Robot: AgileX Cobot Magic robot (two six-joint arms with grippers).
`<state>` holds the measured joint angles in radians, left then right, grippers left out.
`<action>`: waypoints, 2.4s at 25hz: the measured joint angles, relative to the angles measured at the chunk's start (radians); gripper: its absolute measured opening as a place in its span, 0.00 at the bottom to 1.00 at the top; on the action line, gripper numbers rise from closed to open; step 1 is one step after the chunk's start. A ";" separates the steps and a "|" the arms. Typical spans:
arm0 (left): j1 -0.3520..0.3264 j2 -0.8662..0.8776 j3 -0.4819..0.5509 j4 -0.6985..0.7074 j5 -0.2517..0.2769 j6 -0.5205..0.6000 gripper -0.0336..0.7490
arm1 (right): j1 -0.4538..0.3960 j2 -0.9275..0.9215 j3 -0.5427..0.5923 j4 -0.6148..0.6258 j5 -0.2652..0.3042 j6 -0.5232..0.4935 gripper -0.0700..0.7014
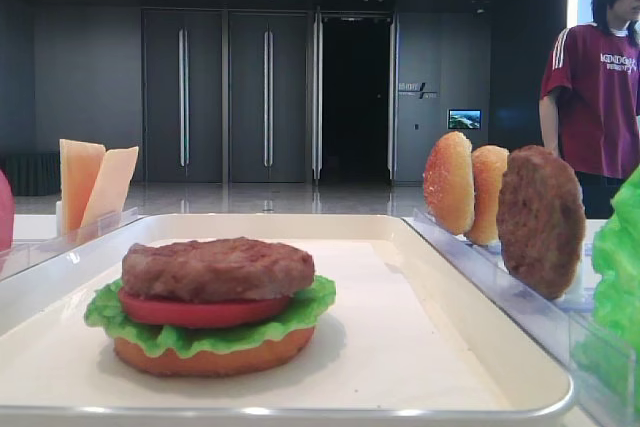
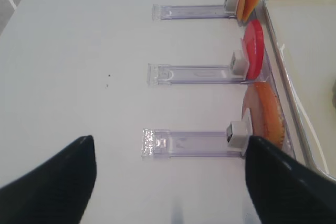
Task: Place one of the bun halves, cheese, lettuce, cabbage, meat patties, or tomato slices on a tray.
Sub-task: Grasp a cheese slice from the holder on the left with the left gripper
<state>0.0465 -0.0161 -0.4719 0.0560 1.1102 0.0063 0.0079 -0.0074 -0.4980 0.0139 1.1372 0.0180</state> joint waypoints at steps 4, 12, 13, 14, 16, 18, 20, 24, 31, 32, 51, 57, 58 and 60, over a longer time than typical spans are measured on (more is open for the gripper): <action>0.000 0.000 0.000 0.000 0.000 0.000 0.93 | 0.000 0.000 0.000 -0.003 0.000 0.000 0.86; 0.000 0.000 0.000 0.000 0.000 0.000 0.93 | 0.000 0.000 0.000 -0.002 0.000 0.000 0.86; 0.000 0.000 0.000 0.000 0.000 0.000 0.93 | 0.000 0.000 0.000 -0.002 0.000 0.000 0.86; 0.000 0.000 0.000 0.000 0.000 0.000 0.93 | 0.000 0.000 0.000 -0.002 0.000 0.000 0.86; 0.000 0.000 0.000 0.000 0.000 0.001 0.93 | 0.000 0.000 0.000 -0.002 0.000 0.000 0.86; 0.000 0.001 -0.002 0.000 0.000 0.003 0.93 | 0.000 0.000 0.000 -0.001 0.000 0.000 0.86; 0.000 0.028 -0.025 -0.002 0.005 0.004 0.93 | 0.000 0.000 0.000 0.001 0.000 0.000 0.86; 0.000 0.152 -0.131 -0.008 0.053 0.004 0.93 | 0.000 0.000 0.000 -0.002 0.000 0.000 0.86; 0.000 0.422 -0.388 -0.008 0.097 0.003 0.93 | 0.000 0.000 0.000 0.001 0.000 0.000 0.86; 0.000 0.463 -0.426 -0.008 0.097 0.003 0.93 | 0.000 0.000 0.000 0.000 0.000 0.000 0.86; 0.000 1.494 -0.937 -0.045 0.131 -0.045 0.93 | 0.000 0.000 0.001 0.001 0.000 0.000 0.86; 0.000 1.741 -1.101 -0.040 0.130 -0.021 0.93 | 0.000 0.000 0.001 -0.003 0.000 0.000 0.86; 0.000 1.777 -1.126 -0.038 0.130 -0.021 0.93 | 0.000 0.000 0.001 -0.003 0.000 0.000 0.86; 0.000 1.837 -1.187 -0.038 0.130 -0.020 0.93 | 0.000 0.000 0.001 -0.003 0.000 0.000 0.86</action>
<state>0.0465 1.8207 -1.6585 0.0182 1.2398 -0.0134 0.0079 -0.0074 -0.4973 0.0113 1.1372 0.0180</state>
